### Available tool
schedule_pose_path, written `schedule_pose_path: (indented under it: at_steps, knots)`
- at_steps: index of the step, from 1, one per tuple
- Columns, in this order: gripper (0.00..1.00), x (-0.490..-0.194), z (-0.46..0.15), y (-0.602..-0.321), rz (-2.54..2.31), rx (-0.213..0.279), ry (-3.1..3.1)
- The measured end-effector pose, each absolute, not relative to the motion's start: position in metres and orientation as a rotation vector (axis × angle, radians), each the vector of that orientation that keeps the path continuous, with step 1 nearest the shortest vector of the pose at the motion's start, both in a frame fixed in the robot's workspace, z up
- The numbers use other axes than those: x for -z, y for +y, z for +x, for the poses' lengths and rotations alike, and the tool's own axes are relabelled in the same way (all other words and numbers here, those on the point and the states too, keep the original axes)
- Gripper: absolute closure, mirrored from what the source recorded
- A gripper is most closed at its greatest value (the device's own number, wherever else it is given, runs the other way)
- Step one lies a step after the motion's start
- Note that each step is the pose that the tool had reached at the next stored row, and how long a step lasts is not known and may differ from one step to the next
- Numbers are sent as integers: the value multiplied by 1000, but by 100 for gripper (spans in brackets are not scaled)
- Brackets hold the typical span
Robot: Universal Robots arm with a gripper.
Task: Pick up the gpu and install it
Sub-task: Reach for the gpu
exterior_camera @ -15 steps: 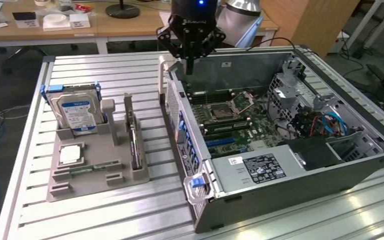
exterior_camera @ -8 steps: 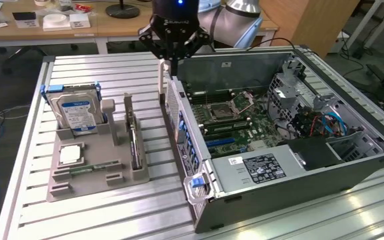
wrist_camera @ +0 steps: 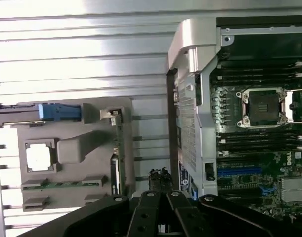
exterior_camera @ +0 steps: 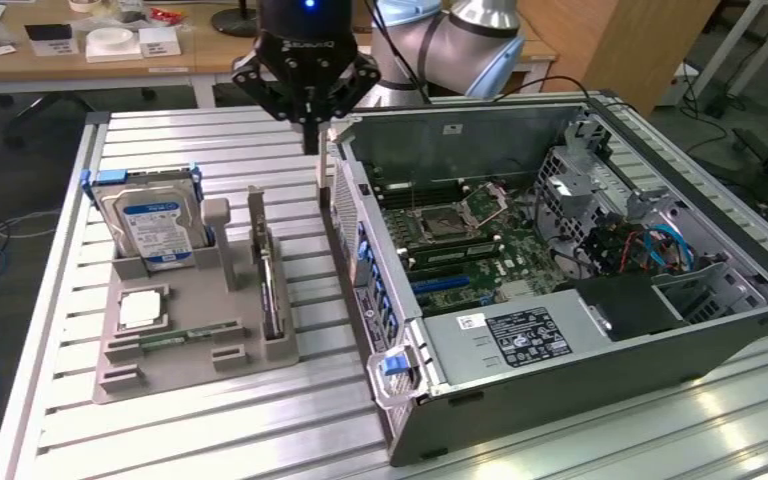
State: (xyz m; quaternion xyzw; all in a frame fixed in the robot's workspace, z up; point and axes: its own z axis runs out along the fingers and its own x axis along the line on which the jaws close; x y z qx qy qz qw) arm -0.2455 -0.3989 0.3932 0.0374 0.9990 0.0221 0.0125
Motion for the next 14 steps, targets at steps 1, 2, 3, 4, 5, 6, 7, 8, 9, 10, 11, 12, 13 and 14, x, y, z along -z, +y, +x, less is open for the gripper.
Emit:
schedule_pose_path:
  at_steps: [1,2,3,4,5,6,7,8,9,10,11,12,13,14]
  knots:
    - [89,-393,-250,-399,116,-69,3114]
    - [89,-393,-255,-399,117,-69,3114]
    - [89,-393,-259,-399,117,-69,3114]
    - [89,-393,-264,-399,117,-69,3114]
    - [89,-393,-268,-399,117,-69,3114]
    - [89,-393,-273,-399,116,-69,3114]
    - [89,-393,-277,-399,117,-69,3114]
    - [89,-393,-282,-399,117,-69,3114]
    - [89,-393,-286,-399,117,-69,3114]
    - [89,-393,-291,-399,116,-69,3114]
    - [89,-393,-295,-399,116,-69,3114]
    - [89,-393,-300,-399,117,-69,3114]
    - [89,-393,-304,-399,117,-69,3114]
    - [89,-393,-304,-399,116,-69,3114]
